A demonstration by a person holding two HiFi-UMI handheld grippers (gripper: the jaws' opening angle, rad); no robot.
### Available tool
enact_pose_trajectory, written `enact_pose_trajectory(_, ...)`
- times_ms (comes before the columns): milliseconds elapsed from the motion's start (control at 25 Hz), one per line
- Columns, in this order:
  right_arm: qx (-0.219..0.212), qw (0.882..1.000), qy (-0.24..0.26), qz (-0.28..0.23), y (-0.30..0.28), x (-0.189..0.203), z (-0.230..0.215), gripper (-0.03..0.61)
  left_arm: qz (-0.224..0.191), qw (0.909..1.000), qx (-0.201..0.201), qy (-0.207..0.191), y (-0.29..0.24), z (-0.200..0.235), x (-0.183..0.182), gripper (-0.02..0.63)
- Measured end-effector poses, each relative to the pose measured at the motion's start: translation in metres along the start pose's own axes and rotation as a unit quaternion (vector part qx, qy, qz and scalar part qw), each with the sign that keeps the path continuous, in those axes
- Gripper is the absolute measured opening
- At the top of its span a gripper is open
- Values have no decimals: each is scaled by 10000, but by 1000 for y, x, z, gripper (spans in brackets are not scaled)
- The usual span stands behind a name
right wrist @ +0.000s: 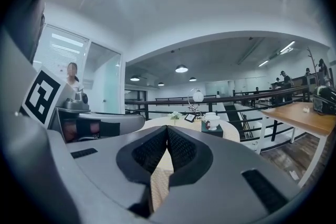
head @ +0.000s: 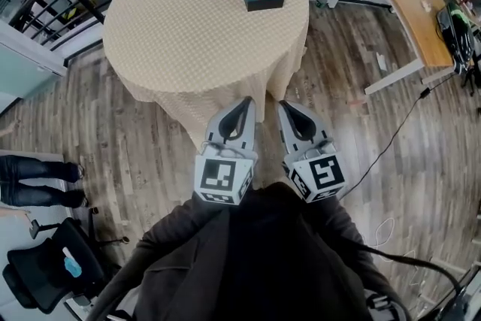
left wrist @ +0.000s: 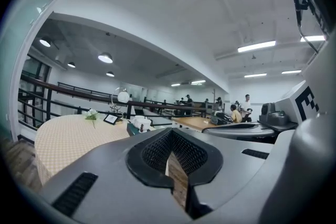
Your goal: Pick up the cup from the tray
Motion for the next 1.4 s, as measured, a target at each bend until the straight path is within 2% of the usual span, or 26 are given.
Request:
enact_pose_trajectory(160, 99, 9999, -25, 87, -15, -1, -3, 8, 107, 9998, 117, 94, -8, 12, 3, 3)
enact_pose_trajectory(560, 427, 9986, -232, 212, -46, 17, -51, 8, 476, 9984, 268, 154, -58, 25, 24, 3)
enact_pose_trajectory(1000, 148, 9986, -468, 212, -134, 18, -128, 8, 795, 9966, -39, 194, -154, 63, 21, 3)
enact_pose_trajectory(1400, -187, 9980, -588, 145, -204, 13, -191, 8, 805, 9963, -257, 173, -244, 89, 5, 3)
Point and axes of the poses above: the fingertips, and each gripper's own axes: y backward along the fingers, z to its left, x out of its underside, the point moved 3 cm from there along y, backward along the fingers, and after that the axes turned 15 degrees about x, right-handed, at the moved point
